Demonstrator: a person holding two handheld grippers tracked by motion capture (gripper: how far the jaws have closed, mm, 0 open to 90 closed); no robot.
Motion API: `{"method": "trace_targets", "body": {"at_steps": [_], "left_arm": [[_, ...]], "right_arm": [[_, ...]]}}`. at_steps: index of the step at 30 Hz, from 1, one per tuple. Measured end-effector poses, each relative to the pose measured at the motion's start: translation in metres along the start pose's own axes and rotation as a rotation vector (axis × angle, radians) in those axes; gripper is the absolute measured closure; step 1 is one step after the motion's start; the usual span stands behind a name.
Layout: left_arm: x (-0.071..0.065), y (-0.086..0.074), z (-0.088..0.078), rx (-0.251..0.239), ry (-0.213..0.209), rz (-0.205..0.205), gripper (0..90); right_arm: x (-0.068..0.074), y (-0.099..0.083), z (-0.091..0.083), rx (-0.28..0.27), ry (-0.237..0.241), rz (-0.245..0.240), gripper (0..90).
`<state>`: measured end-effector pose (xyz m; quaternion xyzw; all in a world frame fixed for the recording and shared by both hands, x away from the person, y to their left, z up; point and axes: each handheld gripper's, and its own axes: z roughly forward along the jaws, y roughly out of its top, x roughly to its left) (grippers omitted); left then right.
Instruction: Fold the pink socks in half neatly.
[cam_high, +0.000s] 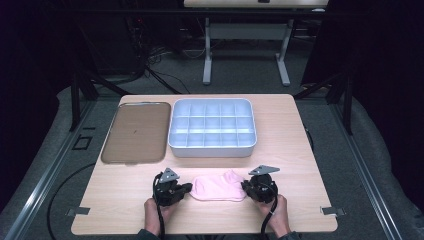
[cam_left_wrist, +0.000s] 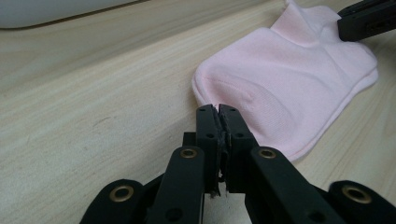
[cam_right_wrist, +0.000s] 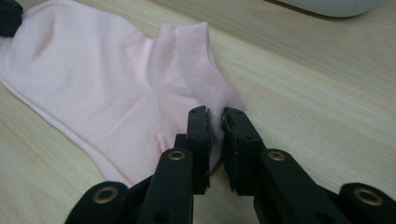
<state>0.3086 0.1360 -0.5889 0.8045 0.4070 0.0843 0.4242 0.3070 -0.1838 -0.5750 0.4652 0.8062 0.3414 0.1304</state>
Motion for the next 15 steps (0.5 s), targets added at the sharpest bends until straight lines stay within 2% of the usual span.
{"method": "trace_targets", "body": {"at_steps": [4,7,8,9,10,11,15], "left_arm": [[0.002,0.0,0.001,-0.009,-0.012,0.003,87.5],[0.002,-0.001,0.001,-0.01,-0.011,0.003,87.5],[0.002,-0.001,0.001,-0.015,-0.007,0.002,87.5],[0.002,-0.001,0.001,-0.015,-0.007,0.002,87.5],[0.002,-0.001,0.001,-0.015,-0.007,0.002,87.5],[0.002,-0.001,0.001,-0.015,-0.006,0.001,87.5],[0.0,-0.001,0.001,-0.015,0.003,0.01,87.4]], "right_arm": [[-0.004,-0.001,-0.002,0.006,0.0,0.019,80.9],[-0.006,-0.001,-0.003,0.013,0.013,0.033,77.3],[-0.013,-0.001,-0.007,-0.017,0.046,0.071,75.4],[-0.013,-0.001,-0.007,-0.017,0.046,0.071,75.4],[-0.019,0.001,-0.011,-0.048,0.047,0.108,72.2],[-0.021,0.002,-0.011,-0.056,0.047,0.112,70.4],[-0.023,0.007,-0.006,-0.033,0.048,0.109,65.8]]}}
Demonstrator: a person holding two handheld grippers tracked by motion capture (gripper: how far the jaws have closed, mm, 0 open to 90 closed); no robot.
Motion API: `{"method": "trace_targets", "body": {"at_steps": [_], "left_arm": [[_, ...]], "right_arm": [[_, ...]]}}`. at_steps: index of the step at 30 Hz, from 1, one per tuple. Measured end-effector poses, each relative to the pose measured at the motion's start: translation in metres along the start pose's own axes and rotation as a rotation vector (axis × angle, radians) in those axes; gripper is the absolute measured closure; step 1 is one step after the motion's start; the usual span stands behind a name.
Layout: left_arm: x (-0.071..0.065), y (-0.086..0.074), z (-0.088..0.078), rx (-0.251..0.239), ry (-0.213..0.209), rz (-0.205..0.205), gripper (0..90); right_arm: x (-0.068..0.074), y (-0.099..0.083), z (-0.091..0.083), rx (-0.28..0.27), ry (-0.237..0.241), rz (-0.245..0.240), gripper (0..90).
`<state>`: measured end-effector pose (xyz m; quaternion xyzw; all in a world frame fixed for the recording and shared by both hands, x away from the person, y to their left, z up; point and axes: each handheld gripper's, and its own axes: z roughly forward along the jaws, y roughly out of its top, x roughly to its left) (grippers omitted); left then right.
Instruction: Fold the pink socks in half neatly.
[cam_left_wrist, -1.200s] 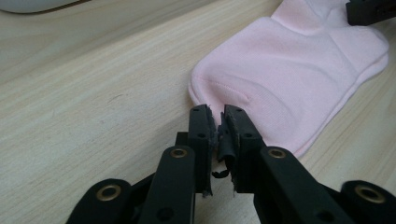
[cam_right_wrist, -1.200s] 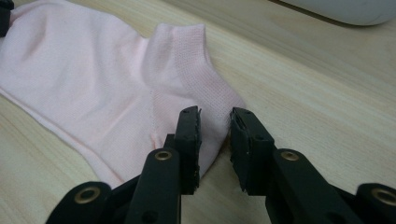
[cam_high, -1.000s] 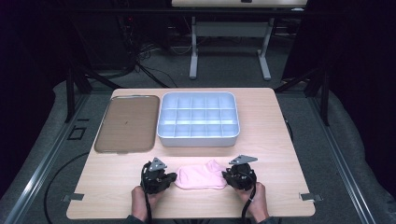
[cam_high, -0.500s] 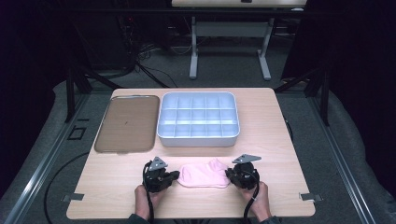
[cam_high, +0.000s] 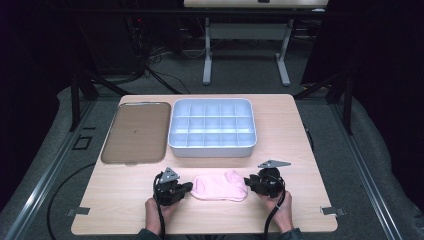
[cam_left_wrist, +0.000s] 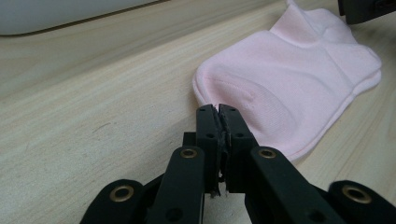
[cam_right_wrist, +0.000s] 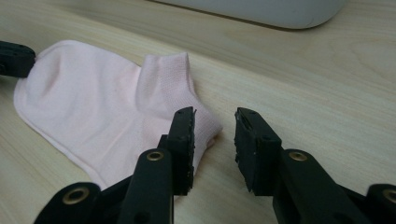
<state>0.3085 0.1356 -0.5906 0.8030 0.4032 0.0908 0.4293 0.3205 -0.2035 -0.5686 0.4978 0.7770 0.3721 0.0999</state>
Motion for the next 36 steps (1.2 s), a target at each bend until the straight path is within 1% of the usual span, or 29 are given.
{"method": "trace_targets", "body": {"at_steps": [1,3,5,9,13,15,17,19,20,21,24,29,36], "left_arm": [[0.0,0.0,0.0,0.0,0.002,0.003,87.4],[0.0,0.0,0.0,-0.001,0.001,0.0,87.4],[0.0,0.0,0.0,0.0,0.0,-0.001,87.3],[0.0,0.0,0.0,-0.001,0.001,-0.001,87.3],[-0.001,0.0,0.0,-0.002,0.007,0.011,87.2],[-0.001,0.0,0.0,-0.001,0.008,0.015,87.2],[-0.001,0.0,0.0,-0.002,0.005,0.004,87.2],[-0.001,0.0,0.0,-0.002,0.005,0.004,87.2],[-0.001,0.0,0.0,-0.002,0.006,0.005,87.2],[0.0,0.0,0.0,-0.001,0.007,0.016,87.2],[-0.001,0.0,0.0,-0.002,0.005,0.004,87.2],[0.0,0.0,0.0,-0.001,0.002,0.0,87.0],[0.0,0.0,0.0,-0.002,0.003,-0.001,86.9]], "right_arm": [[-0.001,0.002,0.006,0.021,0.002,-0.011,64.7],[0.0,0.003,0.008,0.038,0.003,-0.014,65.5],[0.002,0.004,0.011,0.052,0.003,-0.028,70.0],[0.003,0.003,0.011,0.055,0.019,-0.023,79.1],[0.002,0.002,0.01,0.045,0.021,-0.018,83.7],[0.002,0.002,0.009,0.039,0.018,-0.013,84.7],[0.003,0.002,0.009,0.039,0.011,-0.02,85.4],[0.004,0.002,0.007,0.04,0.004,-0.023,85.8],[0.004,0.002,0.007,0.034,0.005,-0.025,85.8],[0.005,0.003,0.005,0.031,0.004,-0.026,85.8],[0.007,0.004,0.002,0.024,-0.002,-0.025,85.9],[0.011,0.006,-0.003,0.015,-0.004,-0.047,85.8],[0.02,0.01,-0.014,-0.013,-0.007,-0.075,85.6]]}}
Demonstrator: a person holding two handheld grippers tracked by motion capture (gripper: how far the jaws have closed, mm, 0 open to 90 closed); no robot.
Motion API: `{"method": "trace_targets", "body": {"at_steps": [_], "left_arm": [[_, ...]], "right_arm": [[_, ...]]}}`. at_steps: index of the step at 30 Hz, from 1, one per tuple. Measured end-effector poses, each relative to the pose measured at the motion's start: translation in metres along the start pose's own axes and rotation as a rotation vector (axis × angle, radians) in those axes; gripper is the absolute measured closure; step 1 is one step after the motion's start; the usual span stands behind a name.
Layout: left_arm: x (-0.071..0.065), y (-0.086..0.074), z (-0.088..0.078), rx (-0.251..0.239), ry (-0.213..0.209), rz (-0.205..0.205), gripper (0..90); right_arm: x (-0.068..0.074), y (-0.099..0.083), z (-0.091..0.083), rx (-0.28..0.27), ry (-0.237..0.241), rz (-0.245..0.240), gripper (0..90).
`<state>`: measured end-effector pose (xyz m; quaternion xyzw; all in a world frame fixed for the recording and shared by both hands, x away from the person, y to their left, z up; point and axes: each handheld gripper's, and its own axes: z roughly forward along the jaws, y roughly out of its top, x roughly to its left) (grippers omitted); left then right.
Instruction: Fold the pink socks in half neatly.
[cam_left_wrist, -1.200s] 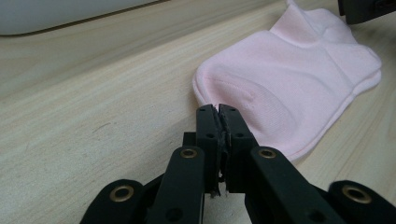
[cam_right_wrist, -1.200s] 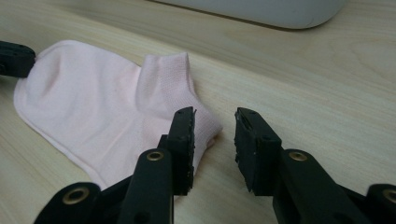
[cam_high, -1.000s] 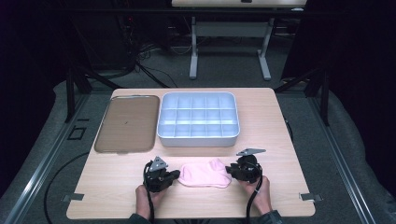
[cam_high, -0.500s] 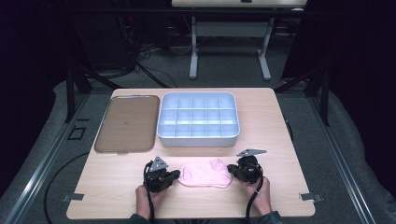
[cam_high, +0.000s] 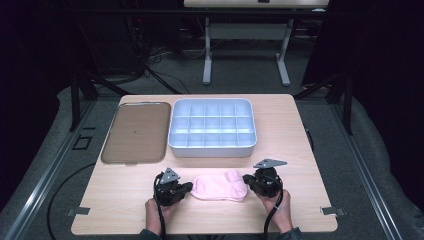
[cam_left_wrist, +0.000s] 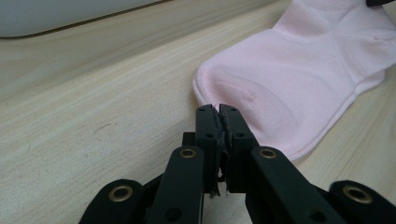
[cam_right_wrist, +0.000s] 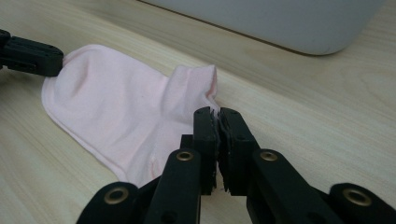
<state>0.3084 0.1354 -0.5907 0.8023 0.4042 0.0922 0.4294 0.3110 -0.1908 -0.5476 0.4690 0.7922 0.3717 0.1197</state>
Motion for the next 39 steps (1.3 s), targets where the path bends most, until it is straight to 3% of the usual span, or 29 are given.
{"method": "trace_targets", "body": {"at_steps": [10,23,24,31,39], "left_arm": [[0.0,0.0,0.0,0.001,0.001,0.004,86.7],[0.0,0.0,0.0,0.0,0.001,0.001,86.5],[0.0,0.0,0.0,0.001,-0.001,-0.002,86.4],[0.0,0.0,0.0,0.001,-0.001,-0.002,86.3],[0.0,0.0,0.0,0.0,-0.002,-0.003,86.4]], "right_arm": [[0.015,0.009,-0.011,-0.023,0.024,-0.036,85.5],[0.05,0.029,-0.013,-0.018,0.07,-0.157,85.8],[0.059,0.033,-0.009,-0.023,0.085,-0.175,85.9],[0.082,0.044,0.008,0.014,0.121,-0.243,86.0],[0.091,0.049,0.025,0.029,0.148,-0.247,86.1]]}}
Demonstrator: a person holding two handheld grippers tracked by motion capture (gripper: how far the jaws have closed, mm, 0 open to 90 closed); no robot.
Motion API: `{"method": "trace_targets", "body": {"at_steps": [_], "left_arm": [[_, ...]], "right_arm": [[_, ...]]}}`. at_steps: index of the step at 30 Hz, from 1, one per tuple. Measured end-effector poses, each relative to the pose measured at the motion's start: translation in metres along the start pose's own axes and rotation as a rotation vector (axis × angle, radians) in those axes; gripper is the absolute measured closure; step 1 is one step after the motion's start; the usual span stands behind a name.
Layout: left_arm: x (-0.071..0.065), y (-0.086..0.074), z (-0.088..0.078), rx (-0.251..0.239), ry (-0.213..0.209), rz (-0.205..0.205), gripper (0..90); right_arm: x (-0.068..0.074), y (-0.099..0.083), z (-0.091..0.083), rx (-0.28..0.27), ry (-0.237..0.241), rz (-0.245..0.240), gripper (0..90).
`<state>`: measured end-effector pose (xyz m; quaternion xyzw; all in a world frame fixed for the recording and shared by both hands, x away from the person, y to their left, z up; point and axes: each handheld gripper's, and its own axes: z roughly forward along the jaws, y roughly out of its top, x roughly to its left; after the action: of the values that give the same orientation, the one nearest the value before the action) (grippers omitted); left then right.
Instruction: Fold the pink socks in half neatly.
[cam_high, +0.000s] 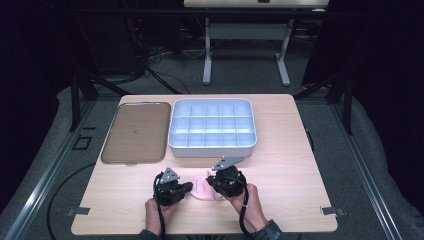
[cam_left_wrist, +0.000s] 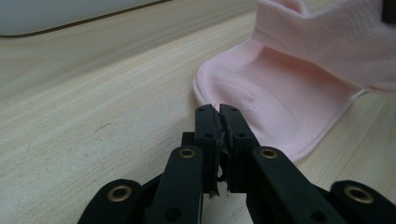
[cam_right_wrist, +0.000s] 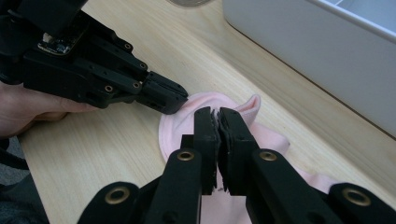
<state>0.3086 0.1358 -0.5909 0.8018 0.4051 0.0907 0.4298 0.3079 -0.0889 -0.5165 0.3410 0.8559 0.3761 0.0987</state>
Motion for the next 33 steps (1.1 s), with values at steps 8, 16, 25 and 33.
{"method": "trace_targets", "body": {"at_steps": [8,16,25,33], "left_arm": [[0.0,0.0,0.0,0.002,0.002,0.0,86.4],[0.0,0.0,0.0,0.001,0.002,0.002,86.4],[0.0,0.0,0.0,0.0,0.0,0.0,86.4],[0.0,0.0,0.0,0.0,0.0,0.0,86.3]], "right_arm": [[0.006,0.009,0.014,0.007,0.019,-0.011,86.2],[0.011,0.009,0.033,0.02,0.058,-0.007,84.3],[0.0,-0.002,0.019,-0.022,0.08,0.041,53.0],[-0.018,-0.021,0.017,0.063,-0.088,0.042,49.5]]}}
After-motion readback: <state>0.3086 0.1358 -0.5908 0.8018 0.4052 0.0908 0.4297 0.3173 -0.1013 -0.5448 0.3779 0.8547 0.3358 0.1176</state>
